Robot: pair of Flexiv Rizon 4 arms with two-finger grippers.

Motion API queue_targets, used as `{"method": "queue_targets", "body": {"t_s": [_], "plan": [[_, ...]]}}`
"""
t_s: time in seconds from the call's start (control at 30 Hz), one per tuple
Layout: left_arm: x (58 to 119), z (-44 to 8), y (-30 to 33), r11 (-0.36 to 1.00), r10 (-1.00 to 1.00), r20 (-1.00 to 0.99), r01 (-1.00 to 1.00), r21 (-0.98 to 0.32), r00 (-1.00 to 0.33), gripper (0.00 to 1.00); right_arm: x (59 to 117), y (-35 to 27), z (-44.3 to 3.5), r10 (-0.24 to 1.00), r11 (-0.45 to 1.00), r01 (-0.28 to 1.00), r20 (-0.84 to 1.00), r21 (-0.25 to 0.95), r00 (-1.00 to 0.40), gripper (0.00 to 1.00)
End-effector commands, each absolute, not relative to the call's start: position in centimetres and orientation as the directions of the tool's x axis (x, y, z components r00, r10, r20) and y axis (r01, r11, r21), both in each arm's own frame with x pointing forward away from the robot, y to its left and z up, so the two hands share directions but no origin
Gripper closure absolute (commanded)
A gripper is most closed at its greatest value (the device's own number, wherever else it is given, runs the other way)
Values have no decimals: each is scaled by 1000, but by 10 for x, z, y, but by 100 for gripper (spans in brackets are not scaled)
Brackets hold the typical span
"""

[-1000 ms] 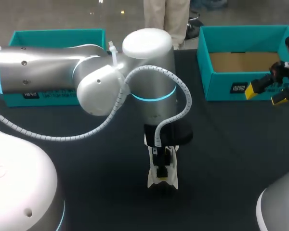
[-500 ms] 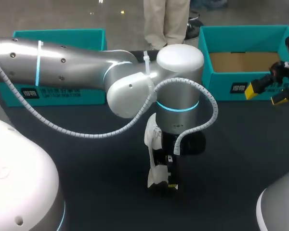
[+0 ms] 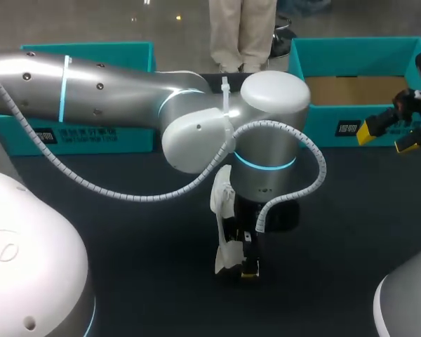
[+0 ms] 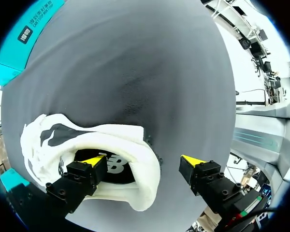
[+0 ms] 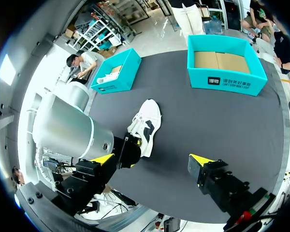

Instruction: Take the shoe out of the shoebox, open the shoe tongue, remove and reinsert the insole, then place the shoe into the shoebox

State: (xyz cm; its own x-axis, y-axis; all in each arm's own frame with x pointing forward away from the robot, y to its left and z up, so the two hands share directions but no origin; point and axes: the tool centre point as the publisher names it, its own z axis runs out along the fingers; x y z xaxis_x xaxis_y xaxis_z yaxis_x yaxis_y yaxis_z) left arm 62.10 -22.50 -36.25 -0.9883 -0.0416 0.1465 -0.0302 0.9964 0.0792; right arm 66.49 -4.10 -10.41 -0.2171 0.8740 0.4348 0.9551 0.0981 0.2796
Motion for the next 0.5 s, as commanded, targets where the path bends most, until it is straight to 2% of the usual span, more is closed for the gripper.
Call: {"method": "queue_targets", "body": {"t_s": [0.03,0.5], "plan": [[615,-353,-211,998,-36,135,-29,54,-990,0,668,-40,-104,875,100,957,434,274,-215,0],[616,-361,-210,999,9,113,13,35,-994,0,668,-40,-104,875,100,957,434,274,-215,0]]}}
